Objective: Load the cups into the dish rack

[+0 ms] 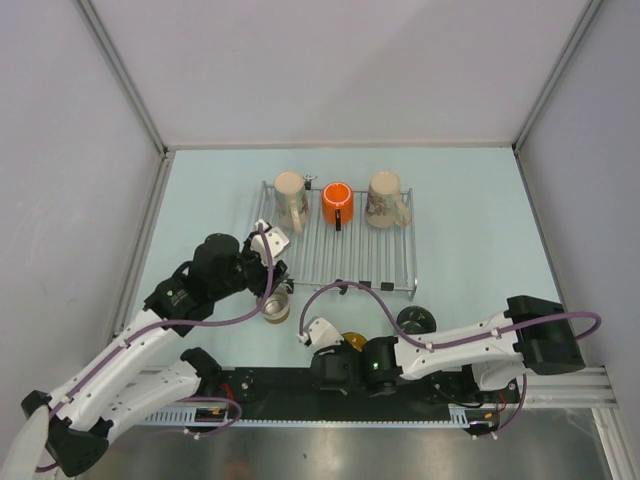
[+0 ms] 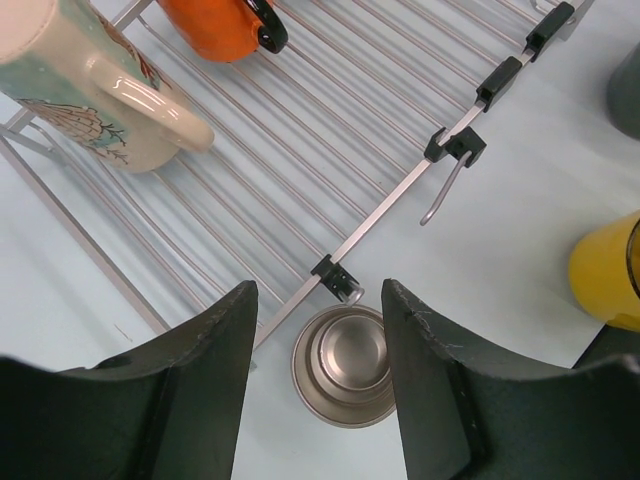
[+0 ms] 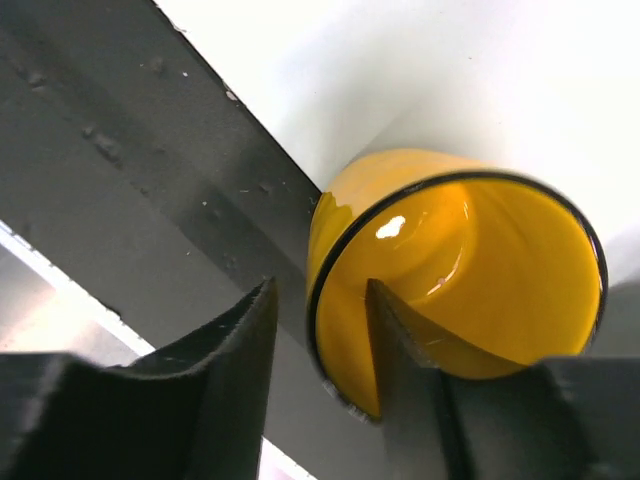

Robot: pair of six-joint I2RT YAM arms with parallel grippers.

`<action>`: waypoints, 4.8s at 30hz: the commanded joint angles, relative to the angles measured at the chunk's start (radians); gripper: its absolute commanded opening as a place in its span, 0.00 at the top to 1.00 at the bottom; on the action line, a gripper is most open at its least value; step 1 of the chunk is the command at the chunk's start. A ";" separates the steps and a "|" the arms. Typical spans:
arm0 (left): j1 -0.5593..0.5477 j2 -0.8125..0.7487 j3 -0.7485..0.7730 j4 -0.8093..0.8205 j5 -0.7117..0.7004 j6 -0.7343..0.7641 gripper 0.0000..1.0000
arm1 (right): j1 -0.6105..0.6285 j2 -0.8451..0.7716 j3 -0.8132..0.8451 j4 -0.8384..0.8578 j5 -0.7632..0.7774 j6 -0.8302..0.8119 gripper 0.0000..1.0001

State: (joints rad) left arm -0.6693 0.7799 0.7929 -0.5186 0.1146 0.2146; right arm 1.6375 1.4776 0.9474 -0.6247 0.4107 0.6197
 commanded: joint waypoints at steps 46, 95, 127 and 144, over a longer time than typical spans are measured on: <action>0.137 0.116 -0.029 0.333 0.697 -0.357 0.31 | -0.837 -0.122 -0.234 2.171 -0.779 0.448 1.00; 0.232 0.084 0.081 0.701 0.477 -0.610 0.42 | -0.614 0.412 -0.196 2.226 -0.773 0.784 1.00; 0.358 0.078 0.176 0.660 0.619 -0.618 1.00 | -0.731 0.284 -0.432 2.223 -0.848 0.752 0.44; 0.171 0.290 0.255 0.463 0.314 -0.353 1.00 | -0.736 -0.569 -0.354 1.207 -0.931 0.272 0.00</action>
State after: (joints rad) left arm -0.3992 1.0023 1.0309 -0.0574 0.5571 -0.2592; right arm 0.8425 1.1275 0.3786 1.0134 -0.5133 1.1942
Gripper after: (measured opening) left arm 0.214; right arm 0.995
